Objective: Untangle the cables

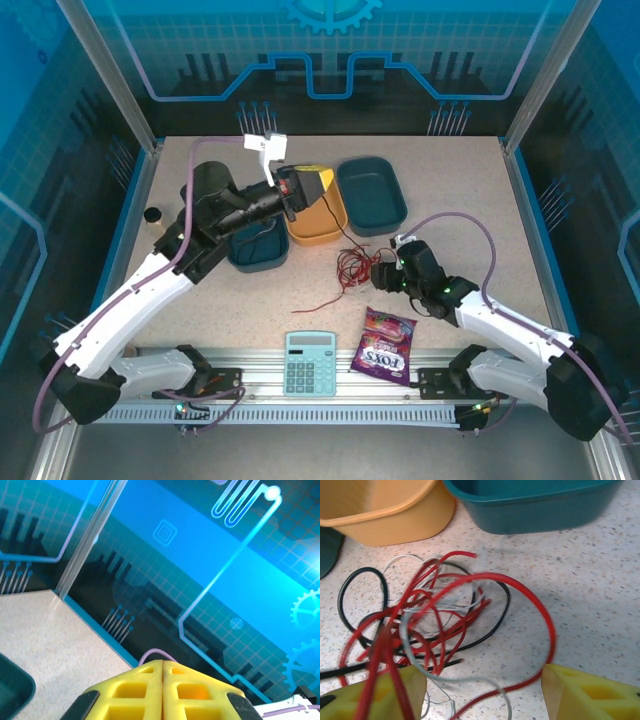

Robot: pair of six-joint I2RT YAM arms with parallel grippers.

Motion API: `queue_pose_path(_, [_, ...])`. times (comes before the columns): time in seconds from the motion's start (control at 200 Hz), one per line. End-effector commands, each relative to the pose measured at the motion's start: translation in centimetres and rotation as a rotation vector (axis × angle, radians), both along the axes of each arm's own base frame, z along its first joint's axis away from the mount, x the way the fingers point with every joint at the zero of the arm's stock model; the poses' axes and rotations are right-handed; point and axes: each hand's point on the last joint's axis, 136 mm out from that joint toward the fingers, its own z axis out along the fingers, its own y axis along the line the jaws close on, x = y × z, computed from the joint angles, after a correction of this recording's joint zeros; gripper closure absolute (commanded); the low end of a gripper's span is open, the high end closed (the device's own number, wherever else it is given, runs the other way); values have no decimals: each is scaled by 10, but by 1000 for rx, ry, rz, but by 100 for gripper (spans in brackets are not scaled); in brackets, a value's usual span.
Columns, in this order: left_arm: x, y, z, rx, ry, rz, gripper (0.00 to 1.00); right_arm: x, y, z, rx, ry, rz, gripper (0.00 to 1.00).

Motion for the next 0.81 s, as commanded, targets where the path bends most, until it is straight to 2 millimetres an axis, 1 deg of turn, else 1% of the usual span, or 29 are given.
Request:
queue_pose_path(0.0, [-7, 12, 26, -12, -88, 43, 100, 0, -16, -5, 16, 20, -86, 37])
queue_pose_path(0.15, [-9, 19, 36, -23, -125, 72, 100, -1, -26, -10, 20, 41, -127, 37])
queue_pose_path(0.295, [-15, 28, 55, -69, -168, 91, 100, -1, -32, -16, 23, 69, -151, 36])
queue_pose_path(0.355, [-18, 26, 61, -92, -177, 68, 100, -3, -31, -16, 34, 79, -144, 37])
queue_pose_path(0.395, [-18, 24, 61, -94, -173, 57, 100, -2, -26, -13, 51, 72, -123, 37])
queue_pose_path(0.535, [-8, 17, 55, -76, -138, 58, 100, -1, -11, 9, 108, 14, -36, 37])
queue_pose_path(0.675, [-4, 11, 60, -75, -137, 33, 100, -5, 7, 44, 140, -88, 87, 33])
queue_pose_path(0.8, [-1, 4, 65, -74, -141, 12, 100, -10, 19, 73, 129, -174, 172, 30])
